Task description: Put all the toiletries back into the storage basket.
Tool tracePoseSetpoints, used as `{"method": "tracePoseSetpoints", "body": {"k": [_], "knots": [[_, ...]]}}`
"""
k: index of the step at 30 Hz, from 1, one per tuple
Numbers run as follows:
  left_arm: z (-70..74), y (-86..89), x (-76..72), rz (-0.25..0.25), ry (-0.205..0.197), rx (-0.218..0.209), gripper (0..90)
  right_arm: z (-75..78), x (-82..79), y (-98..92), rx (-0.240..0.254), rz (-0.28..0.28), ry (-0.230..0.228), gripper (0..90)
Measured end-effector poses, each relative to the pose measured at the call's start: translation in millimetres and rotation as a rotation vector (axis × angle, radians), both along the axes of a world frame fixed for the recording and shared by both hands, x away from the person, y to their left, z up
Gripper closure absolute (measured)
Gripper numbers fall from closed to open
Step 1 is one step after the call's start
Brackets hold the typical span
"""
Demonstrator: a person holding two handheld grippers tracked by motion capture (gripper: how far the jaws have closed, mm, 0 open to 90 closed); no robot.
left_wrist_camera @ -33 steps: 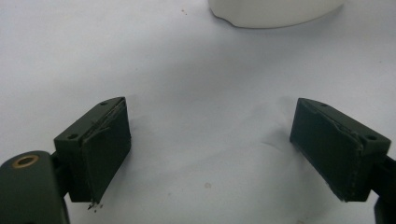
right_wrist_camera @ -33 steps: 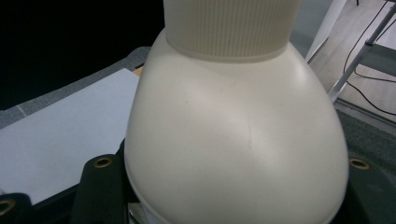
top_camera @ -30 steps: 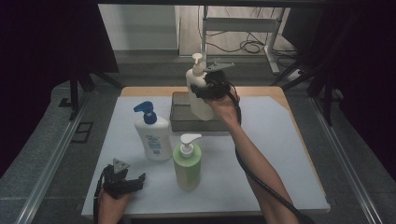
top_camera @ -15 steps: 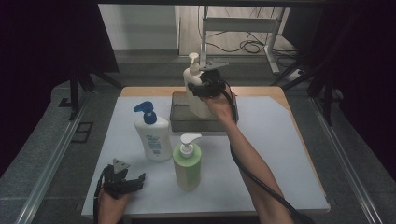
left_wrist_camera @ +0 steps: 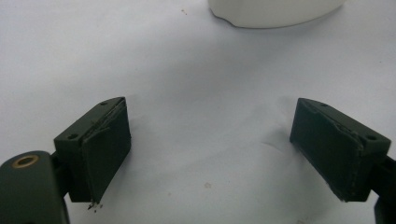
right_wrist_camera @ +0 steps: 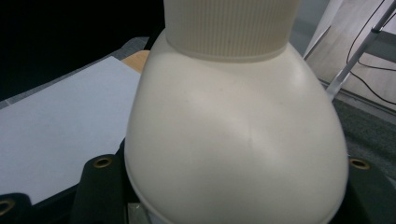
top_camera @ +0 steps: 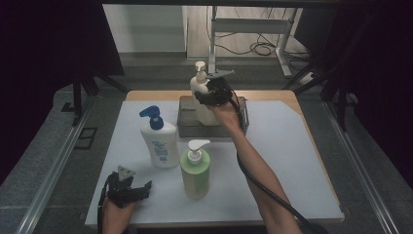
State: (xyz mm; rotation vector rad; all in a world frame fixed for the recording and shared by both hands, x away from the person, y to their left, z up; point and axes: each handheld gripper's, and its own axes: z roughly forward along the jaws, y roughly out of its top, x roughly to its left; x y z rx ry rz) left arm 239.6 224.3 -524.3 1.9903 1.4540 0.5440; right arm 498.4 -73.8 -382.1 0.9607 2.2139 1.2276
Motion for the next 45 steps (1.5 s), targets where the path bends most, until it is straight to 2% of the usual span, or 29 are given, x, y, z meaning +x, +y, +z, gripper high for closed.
{"method": "tracePoseSetpoints", "body": {"k": [29, 45], "knots": [[0.0, 0.0, -0.1, -0.001, 0.000, 0.001, 12.1, -22.1, -10.8, -1.9, -0.035, 0.030, 0.069, 37.9], [0.2, 0.2, -0.1, -0.003, 0.003, 0.005, 12.1, -30.9, -13.3, -6.6, -0.038, 0.030, 0.082, 37.6]]}}
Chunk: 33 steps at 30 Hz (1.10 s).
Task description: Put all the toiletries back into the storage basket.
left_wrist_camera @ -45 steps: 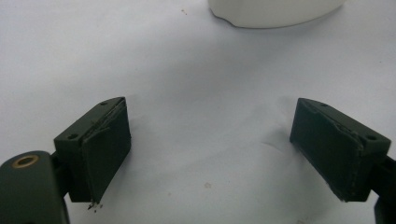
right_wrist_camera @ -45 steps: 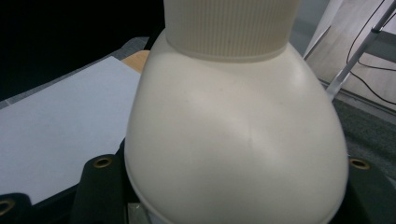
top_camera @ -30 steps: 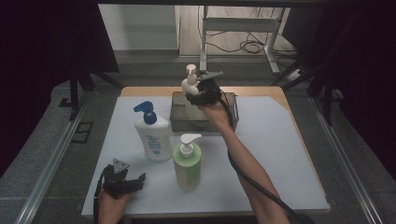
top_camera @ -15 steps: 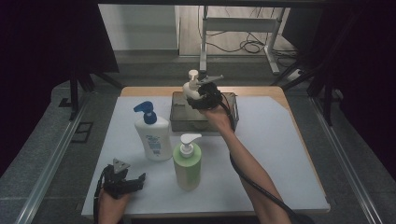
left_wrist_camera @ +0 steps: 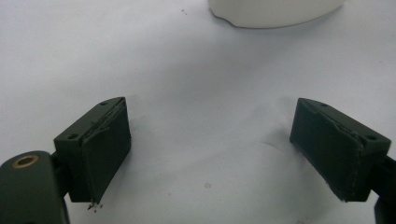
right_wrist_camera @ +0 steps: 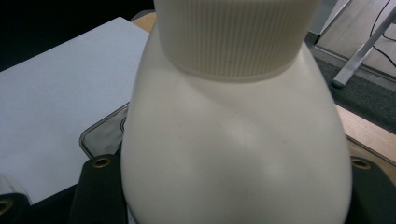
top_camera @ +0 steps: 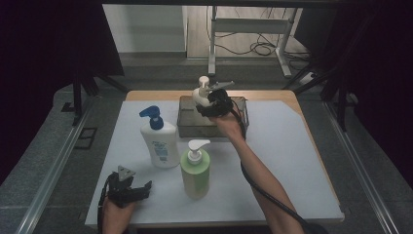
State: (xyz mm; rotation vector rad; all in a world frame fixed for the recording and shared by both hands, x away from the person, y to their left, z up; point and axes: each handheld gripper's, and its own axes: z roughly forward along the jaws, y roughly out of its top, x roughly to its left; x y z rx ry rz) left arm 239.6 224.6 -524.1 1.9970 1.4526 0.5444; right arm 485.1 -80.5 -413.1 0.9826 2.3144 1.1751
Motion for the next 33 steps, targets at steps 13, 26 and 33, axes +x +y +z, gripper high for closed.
{"method": "tracePoseSetpoints", "body": {"k": [13, 26, 33], "knots": [[-0.1, -0.1, 0.1, 0.001, -0.001, -0.002, 12.0, -2.0, -0.5, -6.5, 0.035, 0.003, 0.027, 33.0], [-0.1, -0.1, 0.2, 0.001, 0.000, -0.002, 12.0, 2.8, -10.4, -15.5, 0.017, 0.041, 0.017, 26.9], [-0.1, -0.1, 0.2, 0.002, -0.001, -0.002, 12.0, 1.8, -18.0, -24.7, 0.010, 0.054, 0.012, 27.8]]}}
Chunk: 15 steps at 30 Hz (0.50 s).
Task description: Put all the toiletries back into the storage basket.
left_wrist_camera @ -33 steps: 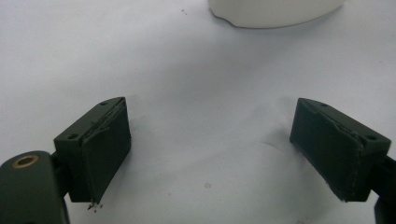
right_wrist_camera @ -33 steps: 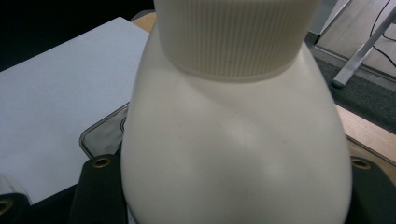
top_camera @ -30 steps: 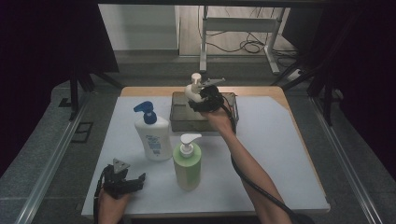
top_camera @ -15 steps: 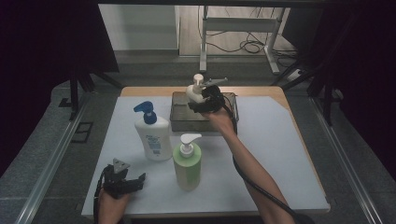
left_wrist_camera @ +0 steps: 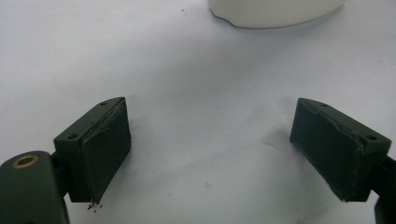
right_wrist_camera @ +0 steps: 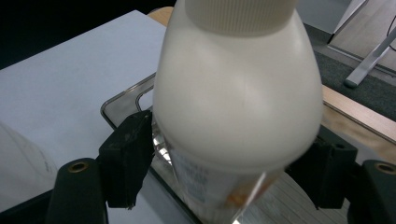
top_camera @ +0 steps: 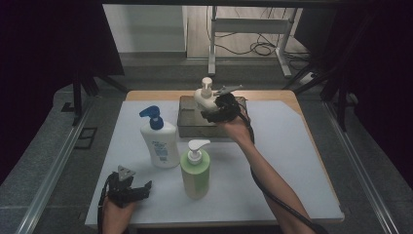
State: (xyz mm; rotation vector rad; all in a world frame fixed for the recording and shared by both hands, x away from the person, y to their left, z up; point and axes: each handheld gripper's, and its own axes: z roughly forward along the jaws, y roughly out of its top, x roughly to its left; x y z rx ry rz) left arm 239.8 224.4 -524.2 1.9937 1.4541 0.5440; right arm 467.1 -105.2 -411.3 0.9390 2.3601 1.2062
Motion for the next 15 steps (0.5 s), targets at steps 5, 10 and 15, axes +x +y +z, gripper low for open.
{"method": "tracePoseSetpoints", "body": {"k": [5, 10, 15], "knots": [[0.0, -0.1, 0.0, 0.000, -0.001, -0.001, 12.0, -1.6, -5.4, -9.2, -0.001, 0.005, 0.006, 29.1], [0.0, 0.0, -0.1, 0.000, -0.001, -0.001, 12.0, -4.6, -10.8, -20.5, 0.002, 0.005, 0.022, 32.2], [0.0, 0.0, -0.1, 0.000, 0.000, -0.001, 12.0, -9.2, -12.7, -32.5, -0.006, -0.003, 0.046, 37.8]]}}
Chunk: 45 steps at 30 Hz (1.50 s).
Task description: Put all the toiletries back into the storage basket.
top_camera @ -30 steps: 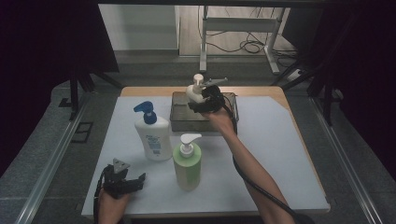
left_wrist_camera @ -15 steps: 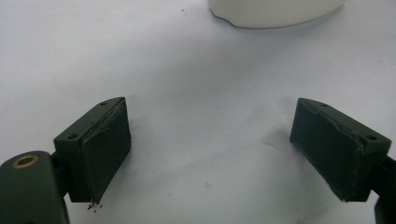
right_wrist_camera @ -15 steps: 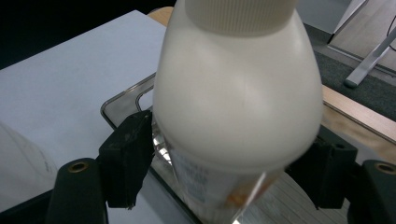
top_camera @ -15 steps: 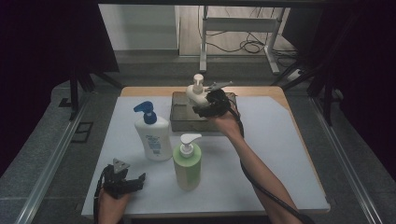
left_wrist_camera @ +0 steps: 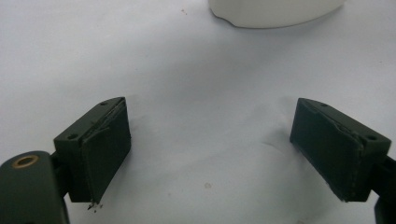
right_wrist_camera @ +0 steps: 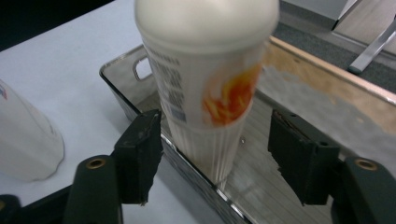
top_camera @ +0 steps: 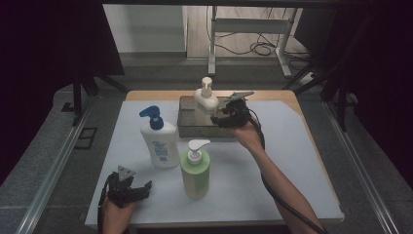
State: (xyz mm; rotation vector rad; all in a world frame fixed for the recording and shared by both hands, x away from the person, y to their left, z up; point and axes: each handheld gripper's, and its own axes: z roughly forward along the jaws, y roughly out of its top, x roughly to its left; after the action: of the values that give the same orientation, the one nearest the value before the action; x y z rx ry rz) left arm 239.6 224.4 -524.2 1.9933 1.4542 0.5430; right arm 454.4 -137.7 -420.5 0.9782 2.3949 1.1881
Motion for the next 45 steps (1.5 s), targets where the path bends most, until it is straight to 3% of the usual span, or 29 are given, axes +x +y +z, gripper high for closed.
{"method": "tracePoseSetpoints", "body": {"k": [10, 16, 23, 31, 39, 45], "knots": [[0.0, -0.1, 0.0, 0.001, -0.001, 0.001, 12.0, -11.5, 3.7, -15.2, -0.011, -0.036, 0.066, 59.3], [0.1, 0.0, -0.1, 0.000, 0.000, 0.003, 12.0, -16.5, 7.4, -11.2, -0.042, -0.048, 0.056, 76.7], [0.1, 0.1, 0.0, -0.001, 0.001, 0.003, 12.0, -22.4, 15.2, -2.2, -0.089, -0.062, 0.039, 88.9], [0.1, 0.2, -0.1, -0.001, 0.001, 0.003, 12.0, -32.2, 24.7, 7.5, -0.115, -0.085, 0.078, 89.7], [0.1, 0.0, 0.0, 0.000, 0.000, 0.001, 12.0, -39.9, 35.1, 8.7, -0.089, -0.101, 0.141, 89.6], [0.1, 0.0, 0.0, 0.000, 0.000, 0.001, 12.0, -41.5, 37.6, 12.0, -0.102, -0.111, 0.152, 89.6]]}}
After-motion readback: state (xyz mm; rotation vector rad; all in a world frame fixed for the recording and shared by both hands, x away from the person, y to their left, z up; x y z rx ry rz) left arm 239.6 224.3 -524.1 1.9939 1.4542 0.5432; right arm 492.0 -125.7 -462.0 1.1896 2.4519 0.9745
